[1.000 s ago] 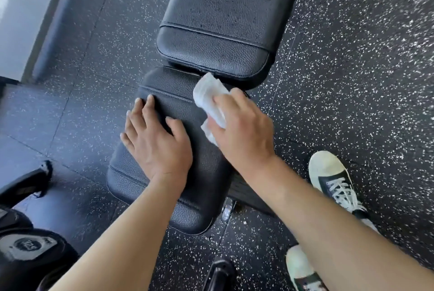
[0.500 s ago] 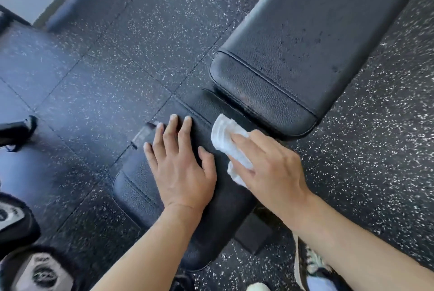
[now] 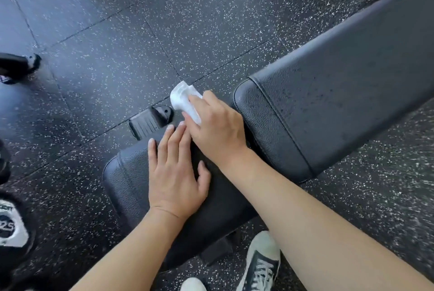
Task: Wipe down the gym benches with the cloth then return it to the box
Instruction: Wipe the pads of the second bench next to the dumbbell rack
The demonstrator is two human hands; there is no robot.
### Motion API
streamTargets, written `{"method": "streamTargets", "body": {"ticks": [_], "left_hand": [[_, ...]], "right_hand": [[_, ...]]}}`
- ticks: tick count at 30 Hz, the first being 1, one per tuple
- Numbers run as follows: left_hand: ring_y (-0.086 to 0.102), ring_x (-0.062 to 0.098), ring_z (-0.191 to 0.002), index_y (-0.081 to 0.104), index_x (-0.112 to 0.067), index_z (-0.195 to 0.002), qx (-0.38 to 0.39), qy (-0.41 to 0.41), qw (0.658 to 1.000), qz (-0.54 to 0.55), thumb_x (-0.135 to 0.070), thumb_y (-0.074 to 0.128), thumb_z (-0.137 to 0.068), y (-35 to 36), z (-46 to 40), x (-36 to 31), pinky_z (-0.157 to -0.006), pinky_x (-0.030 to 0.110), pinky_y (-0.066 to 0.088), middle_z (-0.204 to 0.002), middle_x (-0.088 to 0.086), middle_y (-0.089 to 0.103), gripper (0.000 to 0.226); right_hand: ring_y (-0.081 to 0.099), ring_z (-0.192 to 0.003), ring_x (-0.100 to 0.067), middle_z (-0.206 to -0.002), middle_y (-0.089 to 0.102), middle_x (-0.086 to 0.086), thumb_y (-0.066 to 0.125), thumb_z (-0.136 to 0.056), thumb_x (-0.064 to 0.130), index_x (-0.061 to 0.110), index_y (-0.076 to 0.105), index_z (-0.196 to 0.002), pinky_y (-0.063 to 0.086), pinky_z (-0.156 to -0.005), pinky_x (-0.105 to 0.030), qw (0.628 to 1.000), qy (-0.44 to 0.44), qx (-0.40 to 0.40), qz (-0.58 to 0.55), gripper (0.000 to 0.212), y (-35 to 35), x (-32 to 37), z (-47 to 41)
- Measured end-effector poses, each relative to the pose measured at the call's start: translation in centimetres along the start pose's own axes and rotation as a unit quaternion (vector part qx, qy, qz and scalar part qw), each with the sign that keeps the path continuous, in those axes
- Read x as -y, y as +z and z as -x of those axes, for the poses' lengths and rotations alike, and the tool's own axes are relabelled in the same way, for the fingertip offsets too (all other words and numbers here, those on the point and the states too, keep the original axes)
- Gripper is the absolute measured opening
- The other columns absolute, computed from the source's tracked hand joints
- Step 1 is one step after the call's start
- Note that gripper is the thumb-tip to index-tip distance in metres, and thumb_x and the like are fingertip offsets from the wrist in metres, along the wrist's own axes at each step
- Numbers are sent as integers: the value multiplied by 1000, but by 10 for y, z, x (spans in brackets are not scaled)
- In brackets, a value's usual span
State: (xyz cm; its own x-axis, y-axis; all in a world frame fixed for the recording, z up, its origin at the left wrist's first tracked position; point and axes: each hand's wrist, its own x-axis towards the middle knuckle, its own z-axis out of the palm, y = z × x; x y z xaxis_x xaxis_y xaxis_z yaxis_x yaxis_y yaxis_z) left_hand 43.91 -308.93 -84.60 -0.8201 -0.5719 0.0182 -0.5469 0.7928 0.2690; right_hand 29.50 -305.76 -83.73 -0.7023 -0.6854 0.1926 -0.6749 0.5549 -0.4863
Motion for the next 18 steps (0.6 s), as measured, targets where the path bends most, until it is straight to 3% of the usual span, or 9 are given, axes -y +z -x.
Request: {"method": "streamTargets", "body": {"ticks": [5,11,18], "left_hand": [[32,32,-155,45,-9,-154,10,6,1000,-15,-40,49,-89,0,-1,-1,-125,63,20,-164,8,41,72],[30,31,-156,43,-9,-156,9,6,1000,-20,-40,48,-90,-2,-1,-3,-127,62,18,-164,8,41,73],[31,30,-156,44,-10,-155,6,13,1000,-18,-42,47,-91,-3,1,-2,-126,62,18,-165,7,40,72]], "right_hand": [[58,-75,-19,-90,54,1,67,-96,36,20,69,-125,47,-61,-33,998,-51,23,23,33,-29,-36,59],[53,-74,-14,-90,51,6,65,-96,37,21,67,-131,42,-59,-27,995,-68,38,55,38,-53,-70,138],[64,-75,-23,-92,60,-3,67,-96,37,19,70,-126,48,-54,-36,996,-55,8,73,35,-22,-39,47]]}}
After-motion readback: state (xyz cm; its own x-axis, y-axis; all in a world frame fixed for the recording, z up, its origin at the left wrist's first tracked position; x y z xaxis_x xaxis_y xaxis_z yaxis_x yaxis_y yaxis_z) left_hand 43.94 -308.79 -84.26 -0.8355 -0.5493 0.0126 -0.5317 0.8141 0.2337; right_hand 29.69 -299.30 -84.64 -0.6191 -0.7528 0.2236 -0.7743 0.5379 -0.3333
